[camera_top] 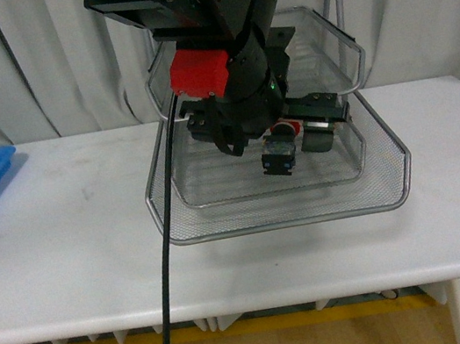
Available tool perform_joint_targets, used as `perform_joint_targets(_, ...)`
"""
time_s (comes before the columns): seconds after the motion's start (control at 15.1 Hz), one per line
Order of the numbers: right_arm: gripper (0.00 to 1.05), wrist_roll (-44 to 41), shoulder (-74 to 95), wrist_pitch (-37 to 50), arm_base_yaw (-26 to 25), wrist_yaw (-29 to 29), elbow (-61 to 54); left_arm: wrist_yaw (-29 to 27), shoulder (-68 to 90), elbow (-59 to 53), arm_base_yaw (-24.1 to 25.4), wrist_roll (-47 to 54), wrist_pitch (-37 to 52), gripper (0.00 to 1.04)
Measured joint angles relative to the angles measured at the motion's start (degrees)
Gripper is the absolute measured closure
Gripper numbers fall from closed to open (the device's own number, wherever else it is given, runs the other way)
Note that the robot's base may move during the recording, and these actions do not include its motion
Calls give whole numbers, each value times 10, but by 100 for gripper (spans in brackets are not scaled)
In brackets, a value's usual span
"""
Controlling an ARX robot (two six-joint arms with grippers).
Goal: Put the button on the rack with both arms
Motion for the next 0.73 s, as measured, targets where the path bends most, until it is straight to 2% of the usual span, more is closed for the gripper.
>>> perform_joint_targets(0.07,6,0,0,0,0,0,0,7,-16,-27,0,0,12,6)
perform_joint_targets(0.33,6,0,0,0,0,0,0,10,-174,-199,-2,11,111,7)
perform_joint_targets(0.53,6,0,0,0,0,0,0,3,-335,-378,0,32,215,7)
perform_joint_targets(0.73,6,0,0,0,0,0,0,-23,-537,-548,19,47,237,7)
